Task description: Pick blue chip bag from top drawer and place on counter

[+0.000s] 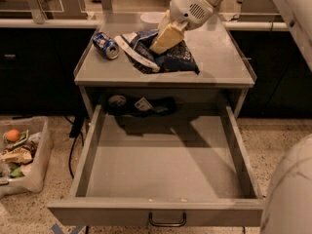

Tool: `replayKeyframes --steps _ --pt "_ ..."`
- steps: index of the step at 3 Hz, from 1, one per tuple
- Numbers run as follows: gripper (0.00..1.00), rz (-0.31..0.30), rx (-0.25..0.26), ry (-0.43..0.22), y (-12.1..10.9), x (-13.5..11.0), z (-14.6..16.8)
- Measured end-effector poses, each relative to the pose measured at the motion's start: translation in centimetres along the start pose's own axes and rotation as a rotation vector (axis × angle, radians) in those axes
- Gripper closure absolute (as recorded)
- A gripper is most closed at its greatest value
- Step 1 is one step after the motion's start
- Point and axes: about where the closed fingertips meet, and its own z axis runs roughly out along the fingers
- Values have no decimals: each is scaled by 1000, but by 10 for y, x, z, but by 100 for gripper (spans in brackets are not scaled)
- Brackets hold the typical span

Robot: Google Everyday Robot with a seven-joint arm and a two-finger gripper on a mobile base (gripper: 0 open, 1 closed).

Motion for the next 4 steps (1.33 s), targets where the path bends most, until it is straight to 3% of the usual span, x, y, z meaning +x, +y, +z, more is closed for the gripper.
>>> replayKeyframes --steps 1,2,3,4 --pt "100 24 51 -6 -37 21 7" --pt "100 118 68 -38 -85 63 25" --pt "100 224 70 -67 -136 118 78" --pt "100 224 70 -67 -137 117 78"
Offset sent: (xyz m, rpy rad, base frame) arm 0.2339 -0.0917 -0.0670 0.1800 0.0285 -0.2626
